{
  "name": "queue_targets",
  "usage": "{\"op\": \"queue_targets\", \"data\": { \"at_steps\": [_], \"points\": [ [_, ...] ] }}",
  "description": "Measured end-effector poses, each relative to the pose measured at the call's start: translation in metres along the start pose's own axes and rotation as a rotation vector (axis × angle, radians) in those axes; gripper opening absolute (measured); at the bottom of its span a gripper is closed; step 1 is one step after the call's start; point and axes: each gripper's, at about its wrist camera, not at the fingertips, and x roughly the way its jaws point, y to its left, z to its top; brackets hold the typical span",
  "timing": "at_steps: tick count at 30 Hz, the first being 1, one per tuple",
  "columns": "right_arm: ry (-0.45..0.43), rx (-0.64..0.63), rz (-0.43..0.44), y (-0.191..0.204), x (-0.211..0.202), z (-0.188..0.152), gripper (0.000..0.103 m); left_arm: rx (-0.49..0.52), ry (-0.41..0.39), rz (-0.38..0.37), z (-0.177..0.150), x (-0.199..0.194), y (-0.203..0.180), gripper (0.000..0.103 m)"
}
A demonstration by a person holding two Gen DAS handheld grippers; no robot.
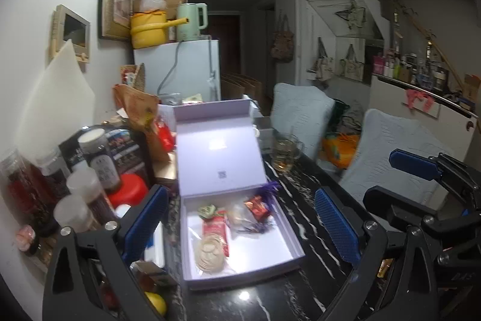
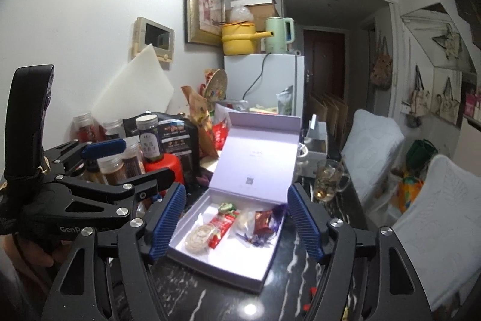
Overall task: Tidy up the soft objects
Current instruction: 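Withdraw both open tools from the box toward the snacks on the table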
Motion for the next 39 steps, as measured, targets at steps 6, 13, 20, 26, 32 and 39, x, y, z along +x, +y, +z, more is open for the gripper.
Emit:
{"op": "queue_targets", "data": {
  "at_steps": [6,13,20,26,32,39],
  "points": [
    [0.010,0.008,-0.029,-0.003,-0.019,-0.016,0.080,0.016,0.024,-0.041,-0.016,-0.001,-0.016,0.100],
    [0.046,0.032,-0.063,-0.013,-0.030,-0.040,0.082,0.028,0.068,-0.085,-0.032,0.006,-0.037,0.100],
    [0.083,0.071,-0.110,-0.035,-0.038,-0.067,0.082,0.043,0.107,-0.125,-0.047,0.019,-0.054,0.100],
    [0.131,0.103,-0.146,-0.053,-0.039,-0.090,0.082,0.060,0.166,-0.166,-0.062,0.035,-0.068,0.100],
    [0.183,0.143,-0.172,-0.074,-0.037,-0.116,0.082,0.072,0.237,-0.224,-0.077,0.054,-0.088,0.100],
    [0.244,0.183,-0.217,-0.097,-0.036,-0.142,0.082,0.090,0.299,-0.263,-0.093,0.073,-0.112,0.100]
  ]
}}
